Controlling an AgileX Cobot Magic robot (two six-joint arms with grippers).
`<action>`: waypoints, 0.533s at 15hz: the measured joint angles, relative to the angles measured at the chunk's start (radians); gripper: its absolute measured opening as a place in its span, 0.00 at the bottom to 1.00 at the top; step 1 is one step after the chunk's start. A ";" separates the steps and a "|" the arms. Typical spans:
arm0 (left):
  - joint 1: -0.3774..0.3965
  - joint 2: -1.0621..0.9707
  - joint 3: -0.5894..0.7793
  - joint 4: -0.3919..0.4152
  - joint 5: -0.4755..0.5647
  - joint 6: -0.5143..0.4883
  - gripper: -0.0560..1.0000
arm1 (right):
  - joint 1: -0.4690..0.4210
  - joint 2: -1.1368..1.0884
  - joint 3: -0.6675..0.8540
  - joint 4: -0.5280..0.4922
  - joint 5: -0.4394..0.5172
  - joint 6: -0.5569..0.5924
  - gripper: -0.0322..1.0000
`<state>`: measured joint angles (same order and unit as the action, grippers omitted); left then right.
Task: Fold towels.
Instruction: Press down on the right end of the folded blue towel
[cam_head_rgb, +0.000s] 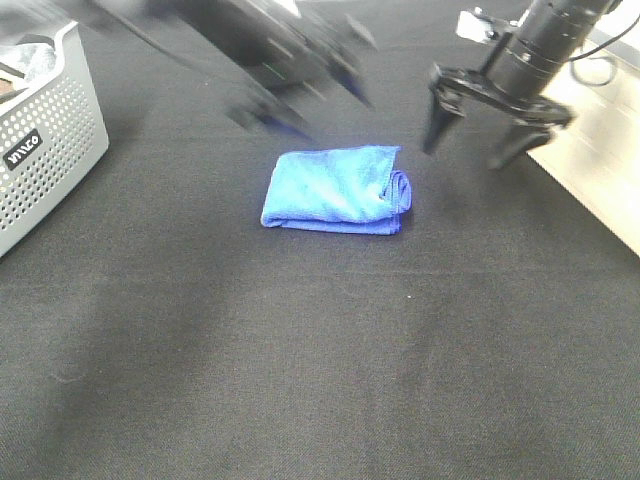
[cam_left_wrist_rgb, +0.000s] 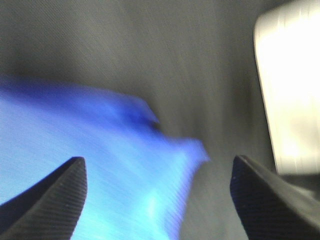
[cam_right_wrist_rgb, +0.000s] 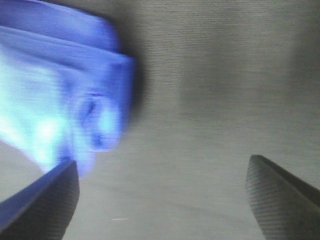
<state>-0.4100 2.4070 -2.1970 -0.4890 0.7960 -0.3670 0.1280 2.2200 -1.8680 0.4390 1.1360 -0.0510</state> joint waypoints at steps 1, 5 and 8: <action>0.039 -0.017 0.000 0.011 0.002 0.000 0.77 | 0.000 0.000 0.000 0.088 0.000 -0.048 0.85; 0.138 -0.033 0.000 0.025 0.043 0.001 0.77 | 0.015 0.000 0.000 0.528 0.010 -0.300 0.85; 0.157 -0.033 0.000 0.027 0.048 0.001 0.77 | 0.053 0.023 -0.001 0.612 0.006 -0.342 0.85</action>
<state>-0.2530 2.3740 -2.1970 -0.4620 0.8440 -0.3660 0.1810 2.2430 -1.8690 1.0510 1.1420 -0.3930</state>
